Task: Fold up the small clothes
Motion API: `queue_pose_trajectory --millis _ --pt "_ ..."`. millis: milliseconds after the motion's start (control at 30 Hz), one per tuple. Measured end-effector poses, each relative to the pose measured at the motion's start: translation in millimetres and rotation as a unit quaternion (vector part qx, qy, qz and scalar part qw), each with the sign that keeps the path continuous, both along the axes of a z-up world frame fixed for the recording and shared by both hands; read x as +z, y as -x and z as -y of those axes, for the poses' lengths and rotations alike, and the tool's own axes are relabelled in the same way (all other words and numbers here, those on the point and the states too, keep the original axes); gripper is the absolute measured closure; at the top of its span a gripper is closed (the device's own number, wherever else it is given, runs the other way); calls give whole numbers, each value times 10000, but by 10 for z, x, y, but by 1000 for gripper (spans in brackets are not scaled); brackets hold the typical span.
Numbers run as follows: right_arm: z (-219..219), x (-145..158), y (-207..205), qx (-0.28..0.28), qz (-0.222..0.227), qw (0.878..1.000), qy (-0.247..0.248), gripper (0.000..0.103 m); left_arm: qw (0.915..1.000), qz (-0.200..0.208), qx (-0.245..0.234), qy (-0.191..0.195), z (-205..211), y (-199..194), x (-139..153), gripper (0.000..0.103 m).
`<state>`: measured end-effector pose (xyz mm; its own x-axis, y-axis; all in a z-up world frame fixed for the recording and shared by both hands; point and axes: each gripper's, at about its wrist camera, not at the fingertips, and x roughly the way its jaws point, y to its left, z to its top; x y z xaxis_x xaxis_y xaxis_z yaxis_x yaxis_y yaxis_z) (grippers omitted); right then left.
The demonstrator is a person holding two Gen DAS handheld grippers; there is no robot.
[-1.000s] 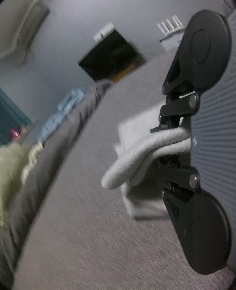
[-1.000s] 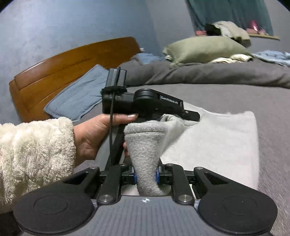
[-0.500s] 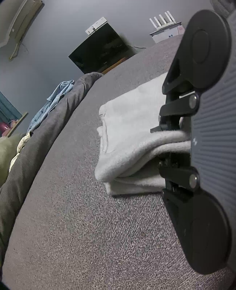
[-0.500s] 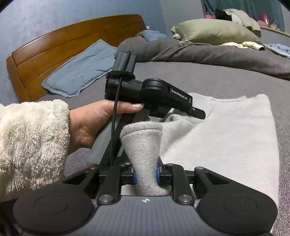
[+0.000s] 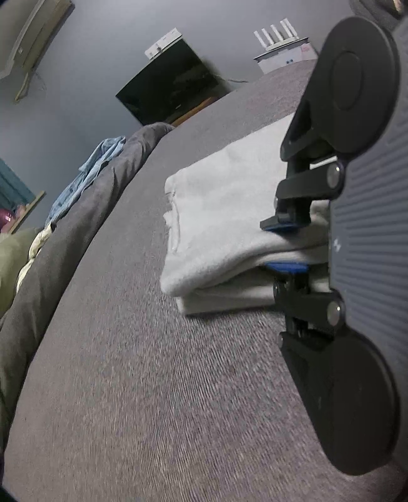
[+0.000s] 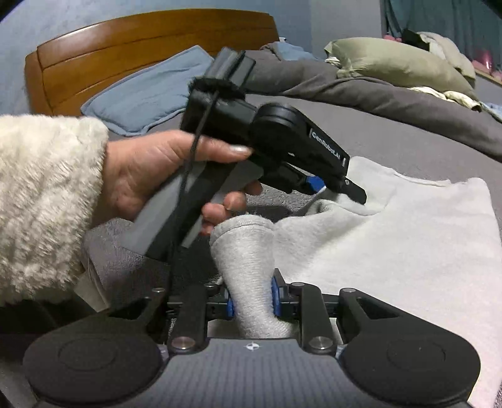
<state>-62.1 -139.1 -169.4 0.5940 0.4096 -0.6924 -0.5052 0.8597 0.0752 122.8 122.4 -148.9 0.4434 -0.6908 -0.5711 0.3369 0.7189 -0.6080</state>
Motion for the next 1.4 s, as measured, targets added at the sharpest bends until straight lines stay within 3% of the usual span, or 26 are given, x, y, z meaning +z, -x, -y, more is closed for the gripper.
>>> queue_pose_trajectory --millis 167,300,333,400,500,667,833,967,1067,1167,1300,1400 --pt "3 -31 115 454 -124 9989 -86 50 9993 179 40 -336 -94 264 293 82" --pt "201 54 203 764 -581 9920 -816 49 9963 224 -35 -831 -44 502 522 82" --pt "292 103 221 716 -635 9909 -944 50 9955 234 -22 -919 -84 587 565 82" --pt "521 218 247 432 -697 9903 -1125 43 9948 211 36 -994 -131 755 627 80" --pt "952 430 293 -318 -594 9901 -1234 37 9942 327 231 -997 -121 883 679 63" --pt "1576 628 409 -1725 -307 9822 -681 32 9954 303 419 -801 26 930 601 62" --pt "2084 561 647 -2507 -631 9652 -400 32 9935 441 293 -1003 255 940 495 62" --pt "2219 409 698 -2517 -784 9638 -389 30 9910 451 255 -1238 345 933 425 62" --pt "2210 272 680 -2263 -849 9699 -287 28 9854 659 35 -1568 429 955 395 62" --pt "2126 171 686 -2032 -709 9766 18 28 9796 833 -56 -1826 485 973 371 69" --pt "2013 88 702 -1877 -711 9794 223 28 9807 842 -48 -1765 469 950 355 70" --pt "1984 63 687 -1882 -710 9793 229 28 9800 879 -109 -1780 463 926 339 77"
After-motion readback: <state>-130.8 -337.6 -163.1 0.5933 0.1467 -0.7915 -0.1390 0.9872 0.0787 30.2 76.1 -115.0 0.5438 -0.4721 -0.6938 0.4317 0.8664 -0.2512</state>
